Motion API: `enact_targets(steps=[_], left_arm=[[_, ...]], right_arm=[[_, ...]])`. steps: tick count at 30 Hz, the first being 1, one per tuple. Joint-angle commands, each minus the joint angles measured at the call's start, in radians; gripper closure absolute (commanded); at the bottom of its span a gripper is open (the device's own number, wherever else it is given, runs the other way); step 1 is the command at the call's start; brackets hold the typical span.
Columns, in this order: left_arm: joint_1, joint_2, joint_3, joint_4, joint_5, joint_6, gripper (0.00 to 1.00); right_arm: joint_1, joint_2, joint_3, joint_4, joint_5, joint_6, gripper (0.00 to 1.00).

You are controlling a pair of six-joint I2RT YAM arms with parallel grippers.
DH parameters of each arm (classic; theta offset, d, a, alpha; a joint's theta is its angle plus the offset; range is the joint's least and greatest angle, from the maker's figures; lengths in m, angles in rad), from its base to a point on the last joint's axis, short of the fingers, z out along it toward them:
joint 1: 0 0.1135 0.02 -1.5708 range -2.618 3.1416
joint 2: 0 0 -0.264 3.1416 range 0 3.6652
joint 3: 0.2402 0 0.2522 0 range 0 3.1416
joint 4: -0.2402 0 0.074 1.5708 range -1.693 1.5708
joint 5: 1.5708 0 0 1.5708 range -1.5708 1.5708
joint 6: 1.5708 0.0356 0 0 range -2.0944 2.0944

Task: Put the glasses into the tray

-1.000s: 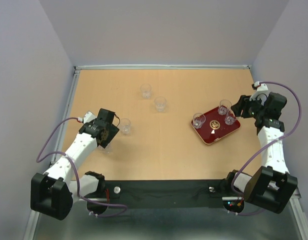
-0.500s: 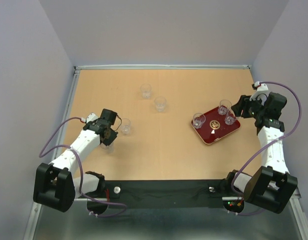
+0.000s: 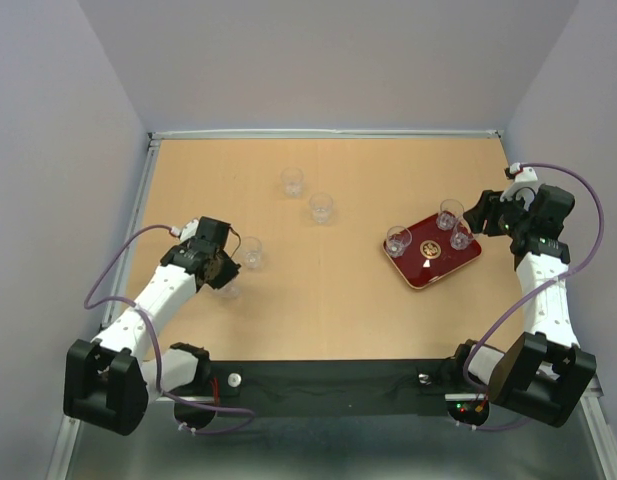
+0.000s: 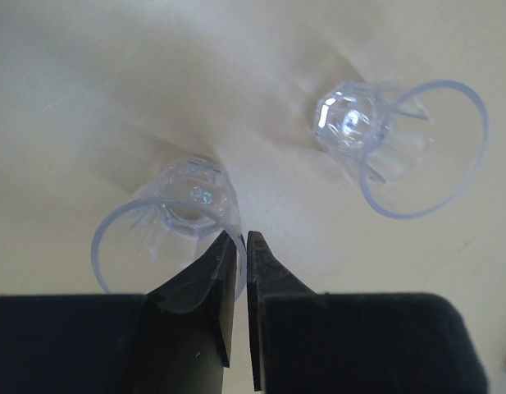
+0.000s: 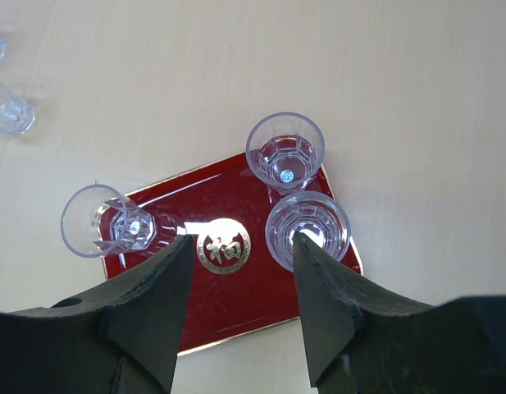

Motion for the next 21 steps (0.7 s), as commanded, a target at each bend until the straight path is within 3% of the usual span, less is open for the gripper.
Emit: enact_targets(steps=[1,9,13,15,21], left_arm=[[0.001,-0.062,0.014,0.068,0.145,0.148,1.00],[-0.003,-0.200,0.023,0.168,0.406,0.328,1.00],[-0.019,-0.231,0.014,0.249,0.642,0.416,1.00],[-0.051,-0.242,0.014,0.330,0.780,0.455,1.00],[-0.281,-0.196,0.123,0.401,0.787,0.586,1.00]], right_arm=[[-0.007,-0.023,-0.001,0.031,0.008,0.002,0.43],[-0.007,-0.018,-0.003,0.033,0.009,0.002,0.43],[-0.007,-0.017,-0.003,0.031,0.012,0.002,0.43],[-0.007,-0.015,-0.004,0.031,0.011,-0.001,0.43],[-0.007,-0.006,-0.007,0.027,-0.064,-0.015,0.41]])
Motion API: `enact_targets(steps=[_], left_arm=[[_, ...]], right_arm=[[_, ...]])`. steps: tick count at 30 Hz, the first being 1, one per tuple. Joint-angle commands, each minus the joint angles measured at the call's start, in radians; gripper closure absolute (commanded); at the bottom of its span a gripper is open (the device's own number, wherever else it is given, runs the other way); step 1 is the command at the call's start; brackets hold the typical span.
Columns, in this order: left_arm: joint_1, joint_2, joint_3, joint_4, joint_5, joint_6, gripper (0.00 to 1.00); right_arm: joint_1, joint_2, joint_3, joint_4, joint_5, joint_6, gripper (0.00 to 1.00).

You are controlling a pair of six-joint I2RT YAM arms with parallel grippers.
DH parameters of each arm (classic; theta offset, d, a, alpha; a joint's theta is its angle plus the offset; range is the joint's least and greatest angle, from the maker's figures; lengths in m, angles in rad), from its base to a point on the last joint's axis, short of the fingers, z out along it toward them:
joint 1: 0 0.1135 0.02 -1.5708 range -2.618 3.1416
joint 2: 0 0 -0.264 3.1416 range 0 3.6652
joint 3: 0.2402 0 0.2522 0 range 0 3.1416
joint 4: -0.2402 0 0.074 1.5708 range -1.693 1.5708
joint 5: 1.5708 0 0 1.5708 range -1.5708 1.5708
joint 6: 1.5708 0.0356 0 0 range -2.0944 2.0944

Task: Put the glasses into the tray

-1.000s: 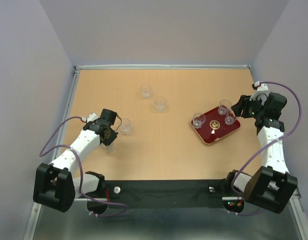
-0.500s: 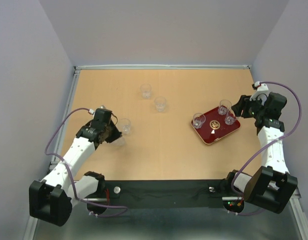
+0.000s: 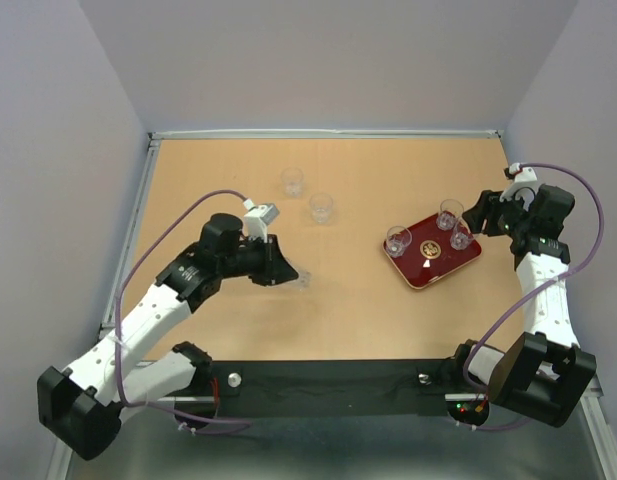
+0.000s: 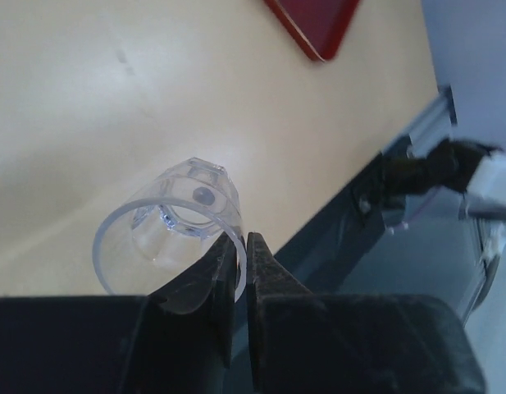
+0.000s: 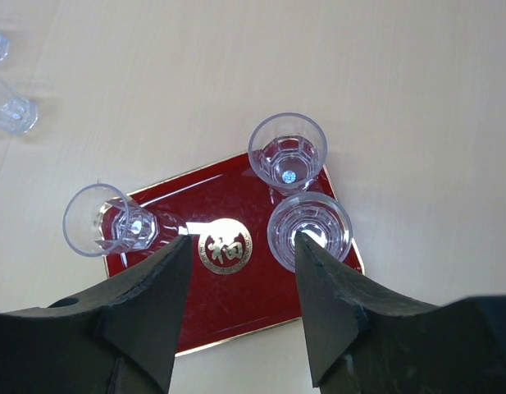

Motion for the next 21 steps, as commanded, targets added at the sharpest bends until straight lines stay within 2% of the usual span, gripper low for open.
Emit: enact_targets(steps=[1,7,11,15,21], left_arm=[[-0.151,0.052,0.135,0.128,0.107,0.154,1.00],[-0.362,0.277,0.310,0.145,0.048,0.323,1.00],[-0.447,0.425,0.439,0.143,0.026,0.442,1.00],[-0.486,0.599,0.588,0.082,-0.027,0.548,1.00],[-0.499,0.780,0.826,0.033,-0.026,0.646,1.00]], right_arm=[[-0.007,-0.005,-0.006,0.025,-0.081,-0.018,0.41],[-0.007,-0.008,-0.007,0.021,-0.083,-0.027,0.41],[-0.007,-0.011,-0.004,0.024,-0.054,-0.027,0.41],[-0.007,-0.009,0.004,0.022,0.018,-0.013,0.41],[-0.008,-0.009,0.005,0.025,0.083,0.005,0.39]])
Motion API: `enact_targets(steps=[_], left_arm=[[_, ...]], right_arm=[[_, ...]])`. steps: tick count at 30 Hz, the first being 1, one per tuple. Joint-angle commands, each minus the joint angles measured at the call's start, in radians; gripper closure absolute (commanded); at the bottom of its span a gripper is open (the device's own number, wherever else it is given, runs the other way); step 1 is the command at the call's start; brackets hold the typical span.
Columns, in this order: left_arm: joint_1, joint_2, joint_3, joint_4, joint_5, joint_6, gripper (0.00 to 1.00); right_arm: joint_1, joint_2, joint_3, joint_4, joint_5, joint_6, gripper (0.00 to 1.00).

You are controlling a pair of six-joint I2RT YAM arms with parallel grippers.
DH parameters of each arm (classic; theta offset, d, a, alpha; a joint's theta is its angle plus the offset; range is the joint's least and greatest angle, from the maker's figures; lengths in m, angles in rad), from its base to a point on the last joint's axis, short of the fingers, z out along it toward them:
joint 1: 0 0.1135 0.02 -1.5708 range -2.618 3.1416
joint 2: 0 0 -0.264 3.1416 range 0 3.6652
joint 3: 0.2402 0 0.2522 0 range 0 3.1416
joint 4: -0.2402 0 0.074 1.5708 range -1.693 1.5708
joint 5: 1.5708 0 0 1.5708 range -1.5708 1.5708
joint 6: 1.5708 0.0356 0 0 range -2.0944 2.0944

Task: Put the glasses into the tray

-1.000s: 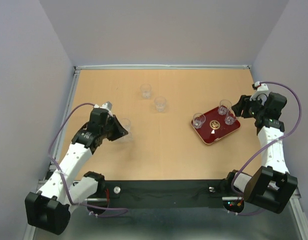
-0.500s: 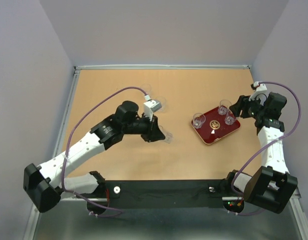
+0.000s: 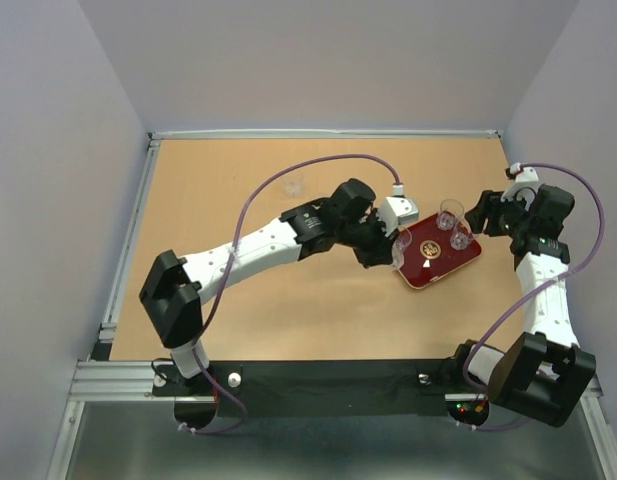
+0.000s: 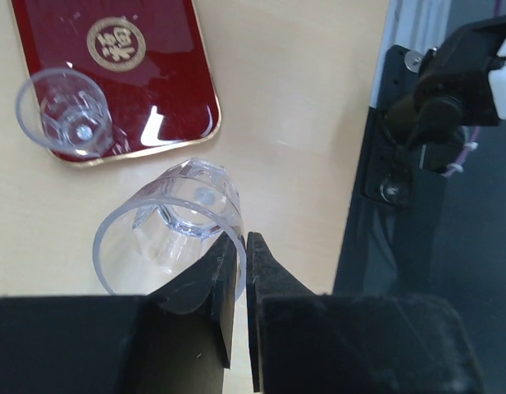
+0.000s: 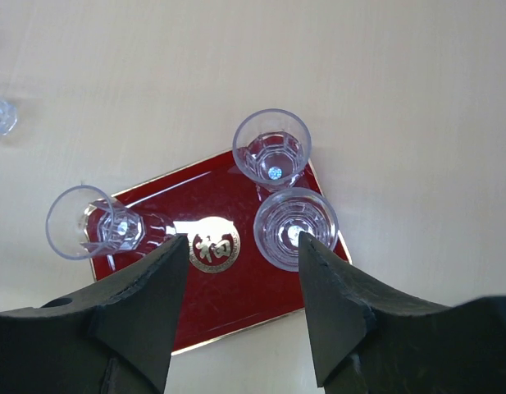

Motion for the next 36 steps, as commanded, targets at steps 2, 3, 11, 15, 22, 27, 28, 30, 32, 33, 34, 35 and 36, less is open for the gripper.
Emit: enact_targets(steps=[2,3,11,15,22,27,28,30,32,33,34,35,36], left_arm=[[-0.009,0.110,0.221,-0.026,0.005,0.138,1.00],[-0.011,0.136,0.255,-0.046,0.005,0.147,1.00],[-0.017,0.435,0.666,-0.194,-0.007,0.261,1.00],[-0.017,0.533,0.778,-0.195,-0.031,0.287,1.00],[-0.017,0.632,0.841,-0.100,-0.105,0.270,1.00],[-0.017,0.675,0.852,-0.044,-0.136,0.265,1.00],[-0.017,0.681,0.856,-0.040,-0.137,0.267,1.00],[-0.017,0.711,0.872,-0.034,-0.146,0.272,1.00],[-0.017,0.727,0.892,-0.032,-0.156,0.281,1.00],[-0.017,0.737,0.893,-0.033,-0.166,0.285,1.00],[-0.017,0.737,0.895,-0.032,-0.169,0.292,1.00],[-0.017,0.747,0.895,-0.030,-0.176,0.295,1.00],[-0.017,0.750,0.896,-0.027,-0.179,0.299,1.00]], right_arm=[[-0.010,-0.011,0.007,0.029,0.071,0.015,0.39],[-0.010,-0.009,0.007,0.030,0.087,0.016,0.38],[-0.011,-0.012,0.008,0.039,0.124,0.030,0.37],[-0.015,-0.018,0.004,0.047,0.131,0.039,0.37],[-0.015,-0.017,0.001,0.053,0.127,0.046,0.37],[-0.015,-0.020,0.001,0.056,0.125,0.047,0.37],[-0.015,-0.022,0.002,0.058,0.125,0.049,0.37],[-0.015,-0.023,0.001,0.058,0.125,0.050,0.37],[-0.016,-0.022,0.000,0.059,0.122,0.052,0.37],[-0.015,-0.023,0.001,0.059,0.122,0.053,0.37],[-0.015,-0.022,0.001,0.059,0.122,0.053,0.37],[-0.015,-0.023,0.001,0.061,0.121,0.052,0.37],[-0.015,-0.023,-0.001,0.059,0.119,0.053,0.37]])
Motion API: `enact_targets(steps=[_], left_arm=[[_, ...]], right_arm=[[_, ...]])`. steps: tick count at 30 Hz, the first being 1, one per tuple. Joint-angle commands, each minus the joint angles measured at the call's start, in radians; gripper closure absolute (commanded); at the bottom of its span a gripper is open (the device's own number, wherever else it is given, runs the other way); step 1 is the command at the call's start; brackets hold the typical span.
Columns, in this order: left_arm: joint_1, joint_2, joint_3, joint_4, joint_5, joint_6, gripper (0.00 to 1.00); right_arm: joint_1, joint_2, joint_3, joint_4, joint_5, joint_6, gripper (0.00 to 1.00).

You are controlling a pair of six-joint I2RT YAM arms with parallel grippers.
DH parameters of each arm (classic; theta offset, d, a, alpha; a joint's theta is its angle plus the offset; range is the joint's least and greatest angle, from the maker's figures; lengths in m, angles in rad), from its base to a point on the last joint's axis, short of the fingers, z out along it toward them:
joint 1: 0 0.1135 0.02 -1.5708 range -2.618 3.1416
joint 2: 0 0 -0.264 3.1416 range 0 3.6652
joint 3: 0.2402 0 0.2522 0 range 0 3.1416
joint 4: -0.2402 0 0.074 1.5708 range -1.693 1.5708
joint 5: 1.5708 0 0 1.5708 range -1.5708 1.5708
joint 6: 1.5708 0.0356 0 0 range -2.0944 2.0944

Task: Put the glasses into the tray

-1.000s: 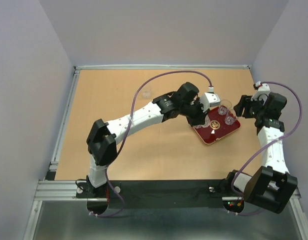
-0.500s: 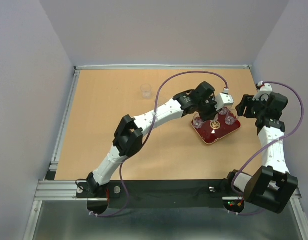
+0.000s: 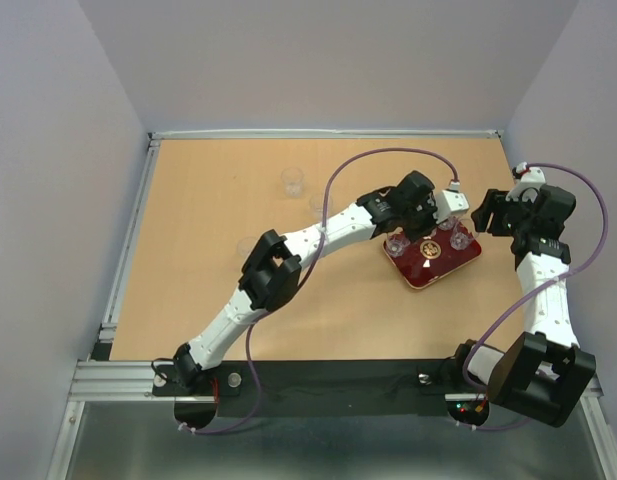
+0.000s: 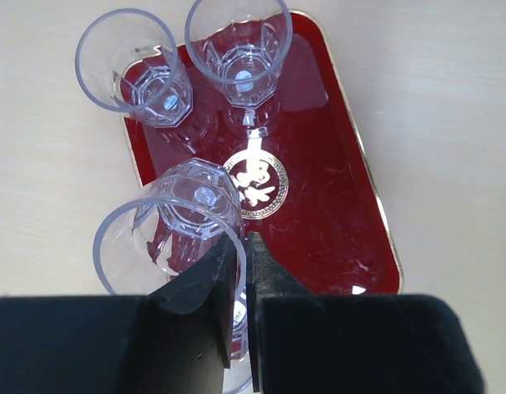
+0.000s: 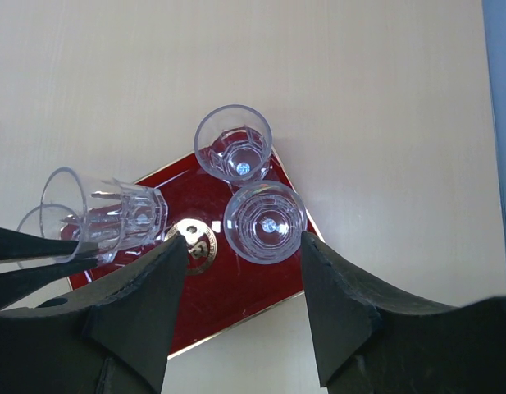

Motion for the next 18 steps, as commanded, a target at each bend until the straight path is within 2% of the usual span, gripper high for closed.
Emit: enact_targets(steps=[1,8,14,18], left_arm=[[-0.005,-0.003,0.067,0.049,-0.034,0.031,1.00],[-0.005,0.027,0.066,0.050,-0.056,0.039,0.98],[-0.005,0.036,0.063,0.052,-0.082,0.040,0.87],[-0.005,0.047,0.060,0.052,-0.092,0.037,0.85]], right_arm=[[-0.008,-0.025,0.000,0.054,0.006,0.009,0.37],[-0.008,-0.028,-0.001,0.057,0.007,0.015,0.37],[-0.010,-0.026,0.001,0.058,0.006,0.015,0.37],[-0.008,-0.028,0.001,0.058,0.010,0.016,0.37]])
